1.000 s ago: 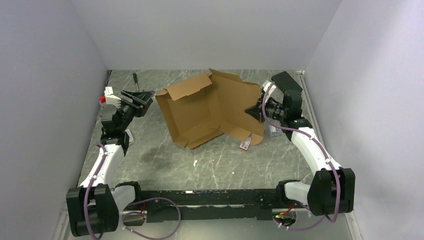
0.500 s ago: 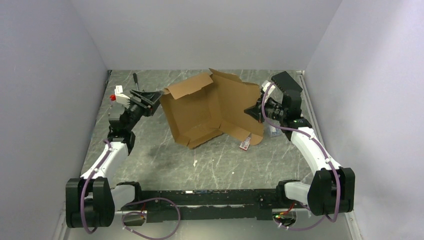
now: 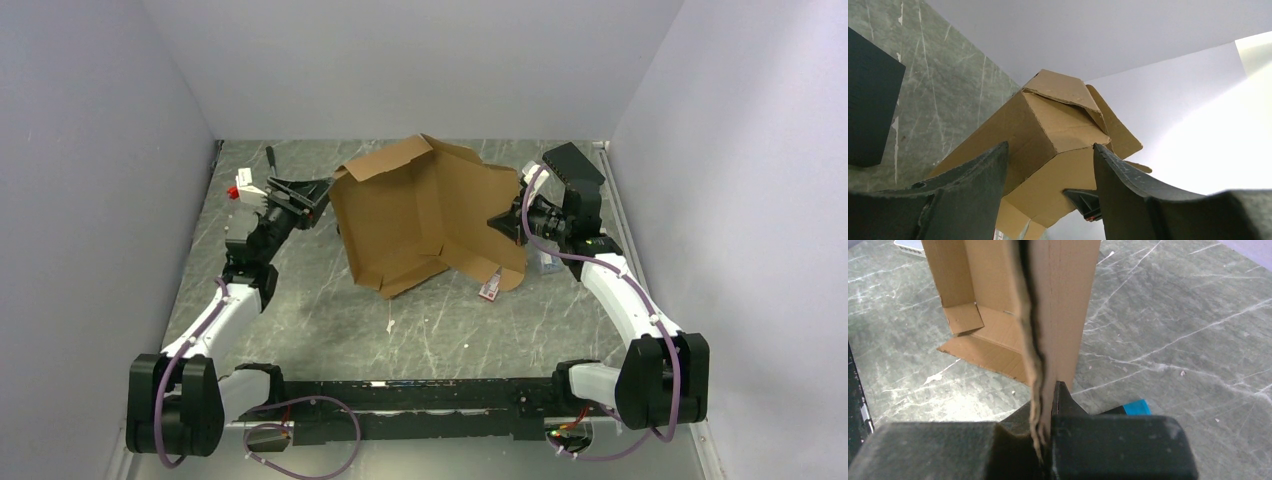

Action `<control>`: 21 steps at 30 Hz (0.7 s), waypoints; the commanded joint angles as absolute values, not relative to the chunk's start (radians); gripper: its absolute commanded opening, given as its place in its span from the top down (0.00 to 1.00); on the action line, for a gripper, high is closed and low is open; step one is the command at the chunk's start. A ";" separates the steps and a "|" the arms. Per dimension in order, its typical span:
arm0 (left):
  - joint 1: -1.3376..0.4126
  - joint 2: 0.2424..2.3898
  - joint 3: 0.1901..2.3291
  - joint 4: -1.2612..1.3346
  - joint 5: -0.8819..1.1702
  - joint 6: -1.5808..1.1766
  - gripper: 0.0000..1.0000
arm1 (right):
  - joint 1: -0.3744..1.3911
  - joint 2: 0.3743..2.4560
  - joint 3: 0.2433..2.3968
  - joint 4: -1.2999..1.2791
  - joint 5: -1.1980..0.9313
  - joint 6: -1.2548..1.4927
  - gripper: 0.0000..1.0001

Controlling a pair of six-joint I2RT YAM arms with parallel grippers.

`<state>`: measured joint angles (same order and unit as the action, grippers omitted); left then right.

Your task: Fold the paper box

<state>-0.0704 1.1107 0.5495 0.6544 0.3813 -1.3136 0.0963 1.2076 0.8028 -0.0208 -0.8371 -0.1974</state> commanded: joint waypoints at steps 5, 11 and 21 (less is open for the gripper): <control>-0.083 1.099 0.634 0.511 0.347 -1.246 0.36 | 0.109 1.211 0.821 -0.057 -0.842 -0.190 1.00; -0.083 1.108 0.683 0.422 0.347 -1.198 0.42 | 0.109 1.210 0.821 -0.058 -0.844 -0.191 1.00; -0.086 1.105 0.752 0.292 0.337 -1.127 0.55 | 0.111 1.211 0.821 -0.056 -0.848 -0.191 1.00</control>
<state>-0.0772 1.1103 0.6918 0.3634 0.3420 -1.1835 0.0994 1.2076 0.8028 -0.0208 -0.8375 -0.1944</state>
